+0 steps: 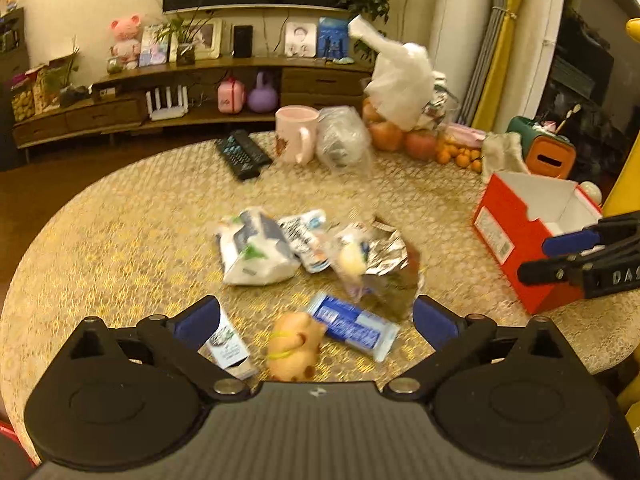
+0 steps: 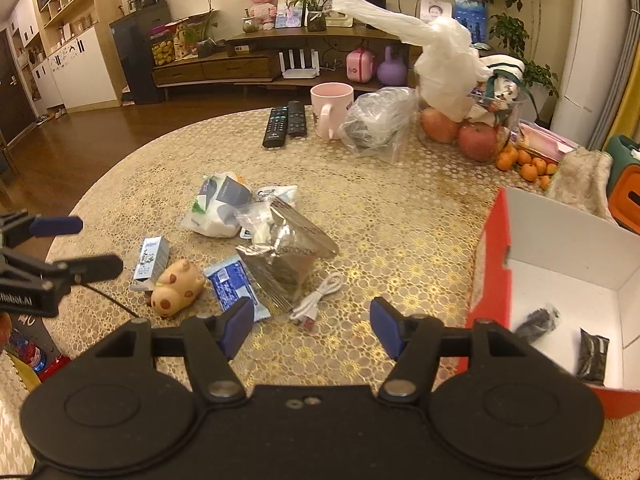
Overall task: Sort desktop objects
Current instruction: 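Withdraw both tools from the shoebox back over the table items, then grasp the yellow spotted toy with the left tool while the right tool grasps the silver foil bag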
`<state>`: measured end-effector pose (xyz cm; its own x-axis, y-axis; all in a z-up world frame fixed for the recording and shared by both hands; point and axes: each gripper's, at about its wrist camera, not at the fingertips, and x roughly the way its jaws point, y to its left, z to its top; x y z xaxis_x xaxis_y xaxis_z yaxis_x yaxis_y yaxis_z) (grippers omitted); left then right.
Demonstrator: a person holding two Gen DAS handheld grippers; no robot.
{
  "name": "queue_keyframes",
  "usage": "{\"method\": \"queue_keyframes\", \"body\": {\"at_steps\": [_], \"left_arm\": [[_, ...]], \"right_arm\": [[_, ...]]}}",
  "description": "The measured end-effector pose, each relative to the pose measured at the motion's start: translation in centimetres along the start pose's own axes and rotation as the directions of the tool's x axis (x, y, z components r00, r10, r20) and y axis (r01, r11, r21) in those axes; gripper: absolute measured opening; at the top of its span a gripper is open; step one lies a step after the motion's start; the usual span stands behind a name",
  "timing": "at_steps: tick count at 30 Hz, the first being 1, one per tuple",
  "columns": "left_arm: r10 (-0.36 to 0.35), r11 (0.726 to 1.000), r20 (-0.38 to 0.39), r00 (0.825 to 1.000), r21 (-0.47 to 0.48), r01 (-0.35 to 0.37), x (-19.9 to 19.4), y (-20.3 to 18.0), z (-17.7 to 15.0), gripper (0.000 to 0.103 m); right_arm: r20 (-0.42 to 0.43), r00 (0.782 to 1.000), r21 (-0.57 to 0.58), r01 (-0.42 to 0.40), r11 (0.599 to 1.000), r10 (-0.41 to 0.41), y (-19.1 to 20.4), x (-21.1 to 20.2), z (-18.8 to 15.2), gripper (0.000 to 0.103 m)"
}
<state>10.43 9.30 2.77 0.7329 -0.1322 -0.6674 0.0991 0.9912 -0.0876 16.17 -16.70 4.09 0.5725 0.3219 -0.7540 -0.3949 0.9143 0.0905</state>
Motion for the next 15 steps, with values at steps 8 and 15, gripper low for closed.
{"method": "queue_keyframes", "body": {"at_steps": [8,15], "left_arm": [[-0.007,0.999,-0.058,0.998,-0.038,0.005,2.3,2.6,-1.8,0.103],[-0.041,0.999,-0.098,0.994,-0.001,0.041,4.6,2.1,-2.7,0.103]], "right_arm": [[-0.017,1.0,-0.005,-0.005,1.0,0.005,1.1,3.0,1.3,0.064],[-0.038,0.999,0.013,-0.006,1.0,0.007,1.5,6.2,2.4,0.064]]}}
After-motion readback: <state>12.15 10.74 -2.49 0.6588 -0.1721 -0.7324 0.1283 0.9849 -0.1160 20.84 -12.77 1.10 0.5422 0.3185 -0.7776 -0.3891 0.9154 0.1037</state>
